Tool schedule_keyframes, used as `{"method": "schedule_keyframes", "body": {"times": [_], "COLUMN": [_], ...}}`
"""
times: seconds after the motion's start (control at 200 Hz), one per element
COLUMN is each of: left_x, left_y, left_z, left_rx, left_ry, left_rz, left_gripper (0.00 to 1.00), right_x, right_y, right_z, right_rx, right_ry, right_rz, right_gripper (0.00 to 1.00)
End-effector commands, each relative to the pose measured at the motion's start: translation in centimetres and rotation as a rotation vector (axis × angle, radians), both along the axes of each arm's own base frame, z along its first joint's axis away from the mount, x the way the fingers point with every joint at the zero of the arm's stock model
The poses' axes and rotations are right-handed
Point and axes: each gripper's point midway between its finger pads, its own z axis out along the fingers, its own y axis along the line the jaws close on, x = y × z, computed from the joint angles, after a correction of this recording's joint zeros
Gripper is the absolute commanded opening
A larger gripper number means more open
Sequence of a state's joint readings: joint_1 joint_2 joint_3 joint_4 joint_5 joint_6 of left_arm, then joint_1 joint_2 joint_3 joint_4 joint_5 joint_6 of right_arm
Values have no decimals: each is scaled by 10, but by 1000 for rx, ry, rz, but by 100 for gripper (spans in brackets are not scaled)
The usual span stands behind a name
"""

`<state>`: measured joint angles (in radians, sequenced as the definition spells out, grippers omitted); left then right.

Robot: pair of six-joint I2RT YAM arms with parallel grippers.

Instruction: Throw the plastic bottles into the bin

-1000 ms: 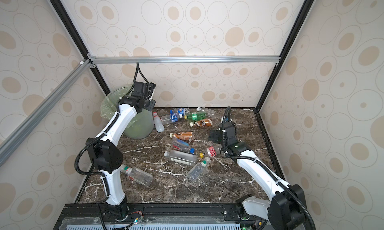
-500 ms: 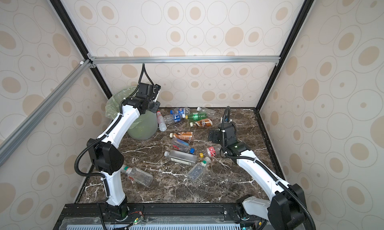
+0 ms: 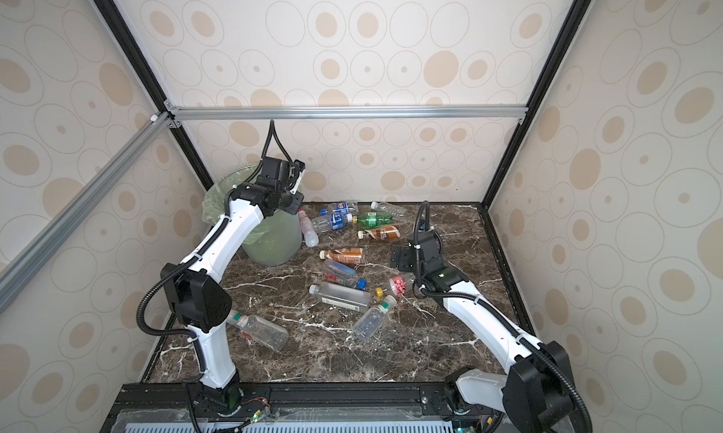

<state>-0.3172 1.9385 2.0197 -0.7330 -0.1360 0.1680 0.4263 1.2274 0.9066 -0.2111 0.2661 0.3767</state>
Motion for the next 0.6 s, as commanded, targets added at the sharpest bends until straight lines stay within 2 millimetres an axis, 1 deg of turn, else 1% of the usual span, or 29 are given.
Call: {"method": "schedule_keyframes", "body": {"times": [0.0,0.08,0.245,0.35,0.395,0.42,0.425,0.455,0.595], "left_x": [-10,-10,-11,-13,-13,-14,-14,-14,-19], "left_y": [-6,-3,2,3,4,4,4,5,4], "left_z": [20,23,37,48,52,54,55,57,76], "left_rx": [-20,-15,-14,-23,-28,-29,-29,-31,-59], "left_ry": [-29,-37,-75,-103,-114,-119,-120,-126,-168], "left_rz": [-21,-8,15,23,28,31,31,33,32], "left_gripper": [16,30,48,67,83,97,98,99,99], "right_x": [-2,-2,-3,-3,-4,-4,-4,-4,-5], "right_y": [-1,0,1,7,11,12,12,14,23], "right_z": [-5,-4,-6,-8,-8,-9,-9,-9,-6], "right_rx": [-12,-13,-17,-13,-14,-14,-15,-15,-25], "right_ry": [14,13,18,36,37,36,37,36,21], "right_rz": [-12,-10,0,32,43,46,48,56,91], "right_gripper": [100,100,100,100,100,100,100,100,100]}}
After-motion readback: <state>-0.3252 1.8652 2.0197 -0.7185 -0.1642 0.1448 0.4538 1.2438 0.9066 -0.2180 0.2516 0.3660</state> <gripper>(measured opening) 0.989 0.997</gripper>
